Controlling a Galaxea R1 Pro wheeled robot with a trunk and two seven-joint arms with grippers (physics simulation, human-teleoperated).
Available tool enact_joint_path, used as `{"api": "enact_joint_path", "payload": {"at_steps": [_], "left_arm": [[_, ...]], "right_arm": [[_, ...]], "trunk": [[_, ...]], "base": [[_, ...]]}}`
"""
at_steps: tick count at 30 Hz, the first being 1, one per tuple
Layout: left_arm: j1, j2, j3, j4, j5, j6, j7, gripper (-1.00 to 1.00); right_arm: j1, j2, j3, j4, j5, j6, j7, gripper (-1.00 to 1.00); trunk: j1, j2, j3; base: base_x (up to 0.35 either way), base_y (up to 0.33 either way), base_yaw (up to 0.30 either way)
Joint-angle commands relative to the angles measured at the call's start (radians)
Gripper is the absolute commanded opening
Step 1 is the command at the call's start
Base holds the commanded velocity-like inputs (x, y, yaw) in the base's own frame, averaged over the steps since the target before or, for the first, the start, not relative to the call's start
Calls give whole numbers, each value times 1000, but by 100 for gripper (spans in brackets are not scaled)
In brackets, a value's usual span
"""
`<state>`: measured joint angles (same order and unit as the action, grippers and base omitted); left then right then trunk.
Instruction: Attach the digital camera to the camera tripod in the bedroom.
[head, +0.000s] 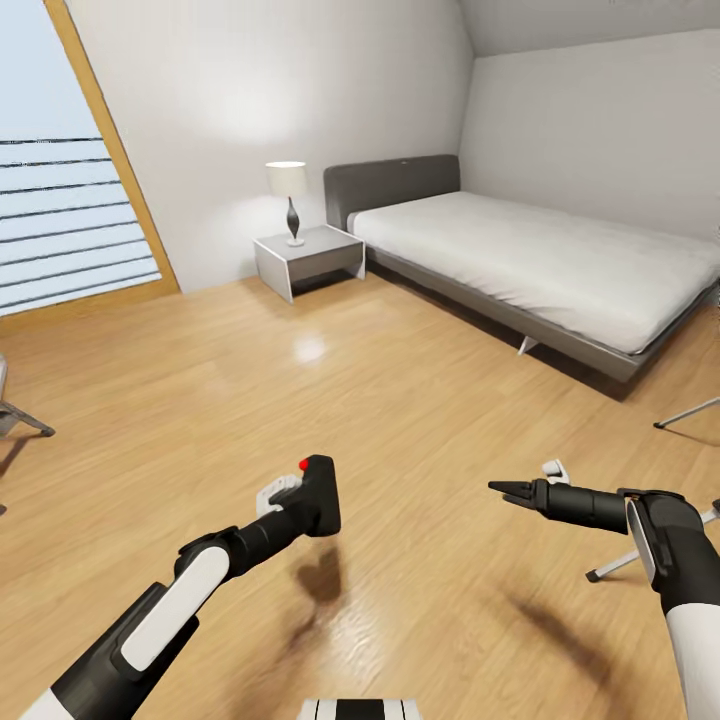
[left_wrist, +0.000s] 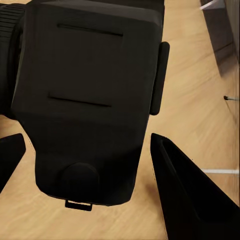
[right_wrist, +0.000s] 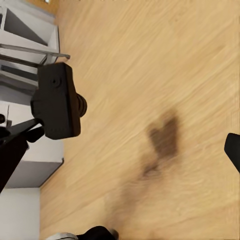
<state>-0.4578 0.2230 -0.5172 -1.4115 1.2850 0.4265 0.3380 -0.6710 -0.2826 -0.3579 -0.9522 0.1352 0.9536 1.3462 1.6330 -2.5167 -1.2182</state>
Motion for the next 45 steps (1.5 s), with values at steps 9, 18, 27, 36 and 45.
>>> {"api": "enact_joint_path", "payload": {"at_steps": [9,18,27,36,45], "left_arm": [[-1,1,0,3,42,2,9,-100],[-1,0,-1,9,42,0,10,-100],[-1,-3,-1,11,42,0,11,-100],[-1,-4,-1,11,43,0,12,-100],[-1,-5,0,11,43,0,10,-100]], "right_arm": [[-1,2,-3,-1,19,26,10,100],[-1,4,-3,-1,22,24,5,100],[-1,5,-3,-1,22,20,4,100],[-1,6,-1,0,24,22,3,100],[-1,5,-1,2,22,25,4,100]], "trunk": [[-4,2,34],[-8,4,69],[-12,6,104],[-16,8,138],[-20,10,173]], "base": [[0,0,0],[0,0,0],[0,0,0],[0,0,0],[0,0,0]]}}
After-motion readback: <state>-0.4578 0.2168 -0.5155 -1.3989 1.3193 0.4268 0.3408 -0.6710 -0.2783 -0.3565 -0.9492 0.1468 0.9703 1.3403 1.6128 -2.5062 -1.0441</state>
